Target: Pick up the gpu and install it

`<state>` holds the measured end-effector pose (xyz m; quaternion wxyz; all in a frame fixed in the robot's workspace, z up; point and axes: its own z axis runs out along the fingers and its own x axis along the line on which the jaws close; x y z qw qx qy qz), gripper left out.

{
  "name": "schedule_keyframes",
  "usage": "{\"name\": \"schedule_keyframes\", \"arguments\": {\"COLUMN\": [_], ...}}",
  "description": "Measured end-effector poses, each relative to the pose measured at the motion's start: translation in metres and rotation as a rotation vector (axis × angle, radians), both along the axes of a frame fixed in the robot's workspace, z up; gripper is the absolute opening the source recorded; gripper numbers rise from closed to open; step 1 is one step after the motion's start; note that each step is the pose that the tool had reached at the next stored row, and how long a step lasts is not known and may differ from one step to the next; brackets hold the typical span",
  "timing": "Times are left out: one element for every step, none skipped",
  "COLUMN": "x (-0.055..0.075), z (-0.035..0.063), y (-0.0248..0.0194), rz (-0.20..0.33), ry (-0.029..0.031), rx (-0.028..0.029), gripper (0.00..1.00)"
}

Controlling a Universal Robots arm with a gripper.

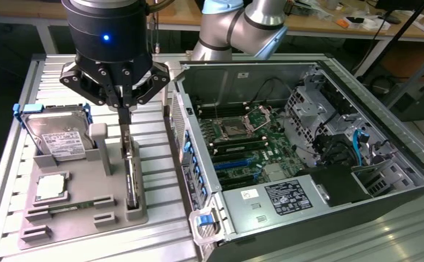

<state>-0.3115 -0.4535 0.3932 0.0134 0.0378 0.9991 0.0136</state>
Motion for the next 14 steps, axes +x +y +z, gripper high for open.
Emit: {"name": "schedule_keyframes", "arguments": {"x": [0.0,-0.0001,-0.0001,-0.0001,-0.0001,-0.0001,-0.0001,-0.0001,-0.0001,-0.0001,-0.0001,-0.0001,-0.0001,-0.0001], "z": [0.0,0.0,0.0,0.0,0.0,0.0,0.0,0.0,0.0,0.0,0.0,0.0,0.0,0.0], "y": [0.0,0.0,0.0,0.0,0.0,0.0,0.0,0.0,0.0,0.0,0.0,0.0,0.0,0.0], "rz": [0.0,0.0,0.0,0.0,0.0,0.0,0.0,0.0,0.0,0.0,0.0,0.0,0.0,0.0], "ry": [0.0,0.0,0.0,0.0,0.0,0.0,0.0,0.0,0.0,0.0,0.0,0.0,0.0,0.0], "rx": [0.0,0.0,0.0,0.0,0.0,0.0,0.0,0.0,0.0,0.0,0.0,0.0,0.0,0.0], "gripper": [0.11,0.11,0.11,0.11,0.11,0.11,0.11,0.11,0.11,0.11,0.11,0.11,0.11,0.11]}}
